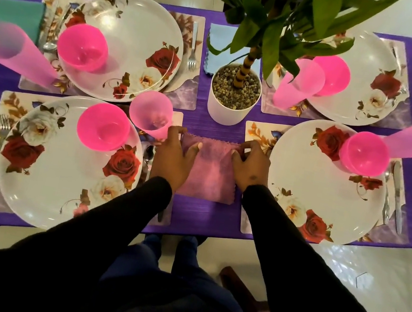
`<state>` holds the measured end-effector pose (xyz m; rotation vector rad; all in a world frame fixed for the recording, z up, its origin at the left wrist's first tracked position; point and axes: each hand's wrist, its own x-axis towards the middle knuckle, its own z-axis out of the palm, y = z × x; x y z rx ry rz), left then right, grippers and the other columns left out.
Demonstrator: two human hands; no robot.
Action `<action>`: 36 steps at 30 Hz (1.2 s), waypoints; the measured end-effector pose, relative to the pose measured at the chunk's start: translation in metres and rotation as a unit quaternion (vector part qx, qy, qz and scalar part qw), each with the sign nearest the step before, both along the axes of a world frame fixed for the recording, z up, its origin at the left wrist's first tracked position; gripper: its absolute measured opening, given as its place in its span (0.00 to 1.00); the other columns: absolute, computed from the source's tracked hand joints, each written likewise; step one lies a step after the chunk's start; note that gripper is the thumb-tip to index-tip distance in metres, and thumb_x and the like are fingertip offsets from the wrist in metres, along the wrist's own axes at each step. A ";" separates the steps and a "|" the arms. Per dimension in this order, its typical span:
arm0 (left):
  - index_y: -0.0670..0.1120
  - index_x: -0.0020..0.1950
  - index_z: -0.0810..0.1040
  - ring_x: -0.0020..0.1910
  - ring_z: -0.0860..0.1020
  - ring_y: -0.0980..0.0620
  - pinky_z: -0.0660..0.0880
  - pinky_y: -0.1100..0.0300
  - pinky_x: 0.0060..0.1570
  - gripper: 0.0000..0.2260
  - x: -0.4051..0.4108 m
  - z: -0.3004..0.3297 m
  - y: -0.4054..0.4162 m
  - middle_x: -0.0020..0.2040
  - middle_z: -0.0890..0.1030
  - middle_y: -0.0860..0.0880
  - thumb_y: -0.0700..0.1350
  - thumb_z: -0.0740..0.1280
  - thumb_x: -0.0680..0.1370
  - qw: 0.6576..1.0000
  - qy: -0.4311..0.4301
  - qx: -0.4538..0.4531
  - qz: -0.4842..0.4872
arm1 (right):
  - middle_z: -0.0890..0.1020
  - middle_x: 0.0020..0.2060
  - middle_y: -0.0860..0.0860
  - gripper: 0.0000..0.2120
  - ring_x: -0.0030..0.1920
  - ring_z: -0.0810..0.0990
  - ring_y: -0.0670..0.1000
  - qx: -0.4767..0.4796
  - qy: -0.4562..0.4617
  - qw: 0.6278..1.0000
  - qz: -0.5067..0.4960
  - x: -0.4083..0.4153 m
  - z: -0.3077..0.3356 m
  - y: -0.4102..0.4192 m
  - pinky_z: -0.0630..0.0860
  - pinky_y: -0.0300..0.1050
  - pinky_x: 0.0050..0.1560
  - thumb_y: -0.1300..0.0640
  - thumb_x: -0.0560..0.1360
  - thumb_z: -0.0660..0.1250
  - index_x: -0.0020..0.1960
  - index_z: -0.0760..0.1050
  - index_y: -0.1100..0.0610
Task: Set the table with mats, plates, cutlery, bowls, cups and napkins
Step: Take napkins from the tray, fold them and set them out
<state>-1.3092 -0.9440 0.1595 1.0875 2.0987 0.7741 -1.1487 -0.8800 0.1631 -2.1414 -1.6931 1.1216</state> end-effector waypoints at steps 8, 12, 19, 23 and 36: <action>0.50 0.66 0.70 0.44 0.83 0.54 0.81 0.50 0.47 0.21 -0.011 0.001 -0.064 0.45 0.82 0.55 0.58 0.70 0.78 0.988 -0.119 -0.054 0.082 | 0.81 0.53 0.53 0.23 0.47 0.77 0.50 -0.038 0.063 0.997 0.035 0.018 0.012 -0.039 0.72 0.37 0.45 0.54 0.76 0.70 0.68 0.67 0.54; 0.50 0.50 0.81 0.40 0.84 0.48 0.82 0.42 0.48 0.08 -0.014 -0.003 -0.078 0.39 0.85 0.49 0.53 0.72 0.78 0.982 -0.151 -0.094 0.065 | 0.81 0.51 0.54 0.23 0.45 0.77 0.49 -0.067 0.070 0.995 0.025 0.024 0.010 -0.056 0.76 0.42 0.48 0.55 0.75 0.71 0.67 0.67 0.54; 0.47 0.46 0.76 0.42 0.79 0.49 0.76 0.53 0.45 0.08 -0.008 0.002 -0.073 0.42 0.81 0.48 0.50 0.69 0.81 0.988 -0.149 -0.025 -0.031 | 0.81 0.53 0.54 0.12 0.48 0.75 0.49 -0.039 0.039 0.998 -0.010 0.023 0.006 -0.063 0.70 0.40 0.53 0.60 0.77 0.67 0.60 0.76 0.60; 0.44 0.52 0.71 0.41 0.77 0.48 0.74 0.55 0.42 0.08 -0.007 -0.001 -0.071 0.42 0.79 0.44 0.48 0.65 0.83 0.989 -0.112 0.008 -0.093 | 0.78 0.47 0.50 0.08 0.48 0.74 0.49 -0.026 0.023 0.999 -0.007 0.021 0.002 -0.064 0.68 0.39 0.50 0.60 0.79 0.65 0.56 0.78 0.60; 0.48 0.33 0.67 0.34 0.72 0.49 0.63 0.55 0.34 0.21 -0.001 0.002 -0.068 0.31 0.72 0.50 0.57 0.62 0.83 0.991 -0.023 -0.116 -0.056 | 0.82 0.45 0.49 0.13 0.47 0.79 0.50 -0.045 0.057 0.996 -0.055 0.022 -0.003 -0.058 0.72 0.42 0.50 0.48 0.77 0.69 0.52 0.80 0.58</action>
